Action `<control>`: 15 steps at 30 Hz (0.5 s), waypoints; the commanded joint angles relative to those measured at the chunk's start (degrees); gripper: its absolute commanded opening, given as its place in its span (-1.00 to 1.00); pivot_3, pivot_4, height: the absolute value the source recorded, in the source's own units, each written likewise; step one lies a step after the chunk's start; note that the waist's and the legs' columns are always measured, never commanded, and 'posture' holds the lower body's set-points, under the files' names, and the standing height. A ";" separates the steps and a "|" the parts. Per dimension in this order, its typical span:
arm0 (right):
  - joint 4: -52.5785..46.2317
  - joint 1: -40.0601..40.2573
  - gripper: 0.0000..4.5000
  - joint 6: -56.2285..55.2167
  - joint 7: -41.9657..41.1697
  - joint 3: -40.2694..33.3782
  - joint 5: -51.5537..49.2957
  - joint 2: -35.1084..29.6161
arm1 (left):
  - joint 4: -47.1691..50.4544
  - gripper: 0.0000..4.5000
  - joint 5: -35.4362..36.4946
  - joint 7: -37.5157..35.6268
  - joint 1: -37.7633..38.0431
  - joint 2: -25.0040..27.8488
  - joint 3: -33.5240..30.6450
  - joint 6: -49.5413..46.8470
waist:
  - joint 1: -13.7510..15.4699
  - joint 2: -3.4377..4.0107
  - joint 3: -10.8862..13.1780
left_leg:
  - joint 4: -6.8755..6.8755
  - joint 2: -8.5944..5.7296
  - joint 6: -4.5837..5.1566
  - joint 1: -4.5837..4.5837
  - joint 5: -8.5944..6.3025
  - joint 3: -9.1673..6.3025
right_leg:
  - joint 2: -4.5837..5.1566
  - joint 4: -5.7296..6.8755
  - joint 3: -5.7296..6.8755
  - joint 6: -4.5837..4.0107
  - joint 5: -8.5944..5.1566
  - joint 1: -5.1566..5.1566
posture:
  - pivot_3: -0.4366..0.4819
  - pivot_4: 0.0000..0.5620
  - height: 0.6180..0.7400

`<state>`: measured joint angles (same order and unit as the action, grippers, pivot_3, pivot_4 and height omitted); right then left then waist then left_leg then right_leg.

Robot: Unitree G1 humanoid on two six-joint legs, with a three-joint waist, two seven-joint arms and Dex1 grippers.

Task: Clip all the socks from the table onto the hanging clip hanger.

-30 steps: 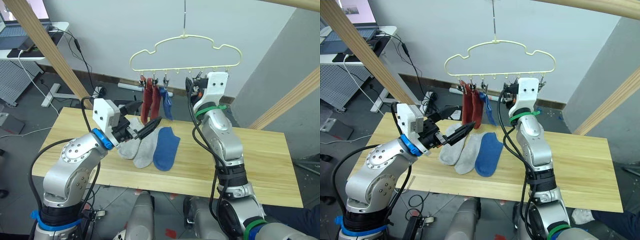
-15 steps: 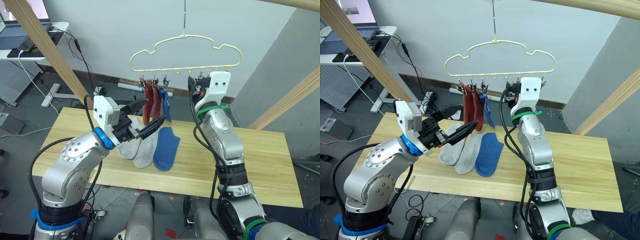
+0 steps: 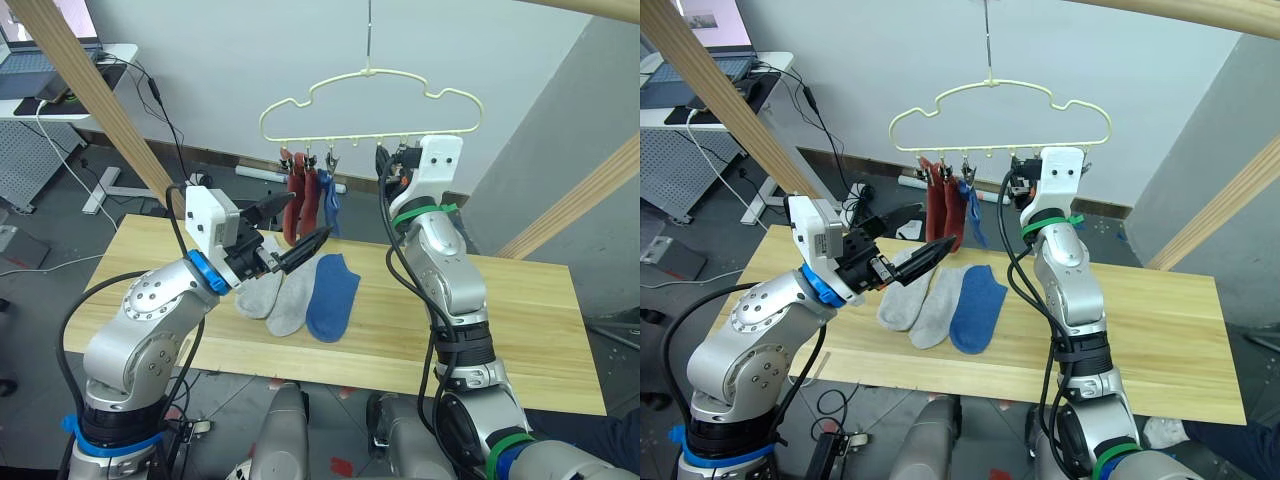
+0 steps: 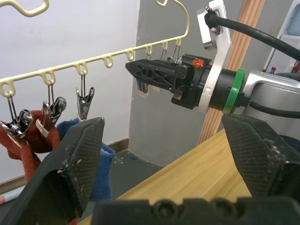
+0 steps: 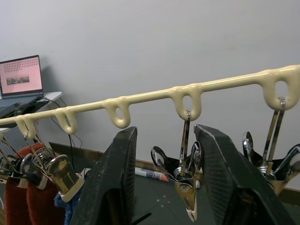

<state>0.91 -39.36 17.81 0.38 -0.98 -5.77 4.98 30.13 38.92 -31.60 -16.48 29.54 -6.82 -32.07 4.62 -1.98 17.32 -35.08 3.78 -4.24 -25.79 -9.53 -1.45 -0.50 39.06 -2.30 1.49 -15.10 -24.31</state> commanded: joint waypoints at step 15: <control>-0.69 -1.06 -0.99 -1.12 0.52 -0.67 -0.50 0.03 | 2.12 0.96 -0.44 0.14 0.17 0.16 -0.30 0.85 | -0.01 0.00 0.00 | 0.00 0.00 0.00 0.00 0.00 0.00 | 0.00 0.00 0.00 0.00 0.00 0.00 | 0.57 -0.11 1.00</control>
<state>0.99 -39.48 17.77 0.57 -1.09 -5.80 4.96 30.13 38.57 -31.60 -16.47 29.54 -6.82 -32.07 4.61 -1.98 17.32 -35.08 3.78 -4.24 -25.79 -9.53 -1.45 -0.50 39.06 -2.30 1.49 -15.10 -24.31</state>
